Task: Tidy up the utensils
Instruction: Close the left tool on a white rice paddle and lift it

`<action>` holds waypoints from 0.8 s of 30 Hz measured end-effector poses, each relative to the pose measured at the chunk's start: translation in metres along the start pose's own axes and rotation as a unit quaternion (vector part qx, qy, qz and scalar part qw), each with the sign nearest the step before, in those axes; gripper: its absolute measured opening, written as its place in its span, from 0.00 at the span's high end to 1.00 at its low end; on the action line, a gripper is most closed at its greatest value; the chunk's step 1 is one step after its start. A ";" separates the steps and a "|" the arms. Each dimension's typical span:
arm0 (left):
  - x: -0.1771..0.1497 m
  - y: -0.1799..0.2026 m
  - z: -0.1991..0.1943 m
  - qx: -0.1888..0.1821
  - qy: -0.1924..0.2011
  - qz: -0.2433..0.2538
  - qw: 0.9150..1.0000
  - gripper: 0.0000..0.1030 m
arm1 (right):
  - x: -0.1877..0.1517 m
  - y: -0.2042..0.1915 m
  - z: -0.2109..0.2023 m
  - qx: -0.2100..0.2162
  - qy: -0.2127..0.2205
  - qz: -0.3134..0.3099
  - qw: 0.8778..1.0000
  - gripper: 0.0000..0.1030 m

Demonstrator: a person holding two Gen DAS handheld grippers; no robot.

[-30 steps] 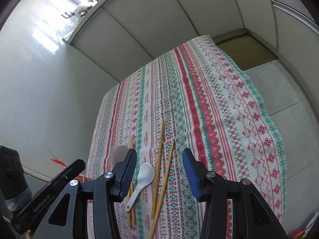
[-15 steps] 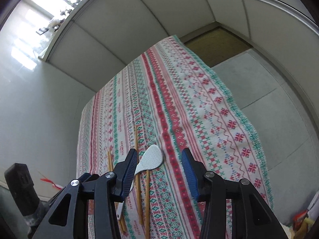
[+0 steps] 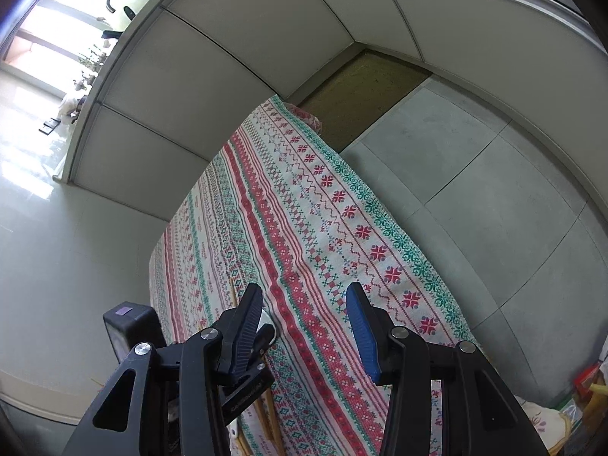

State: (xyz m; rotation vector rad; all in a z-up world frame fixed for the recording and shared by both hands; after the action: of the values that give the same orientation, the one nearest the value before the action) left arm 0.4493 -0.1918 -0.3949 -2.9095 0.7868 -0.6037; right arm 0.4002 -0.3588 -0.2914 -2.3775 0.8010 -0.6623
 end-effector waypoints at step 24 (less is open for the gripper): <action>0.004 0.006 -0.003 0.012 0.013 0.055 0.998 0.96 | -0.002 -0.002 0.000 0.006 0.001 0.002 1.000 0.55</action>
State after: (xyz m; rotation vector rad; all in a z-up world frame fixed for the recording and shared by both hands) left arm 0.4486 -0.1991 -0.3921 -2.8200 0.9304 -0.6356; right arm 0.3996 -0.3565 -0.2907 -2.3636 0.7999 -0.6657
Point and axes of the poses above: each gripper's, at about its wrist camera, not at the fingertips, and z roughly the way its jaws point, y to its right, x to its top, the point moved 4 cm from there along z, roughly the way its jaws point, and after that the axes turned 3 degrees about z, right-handed, at the moved point
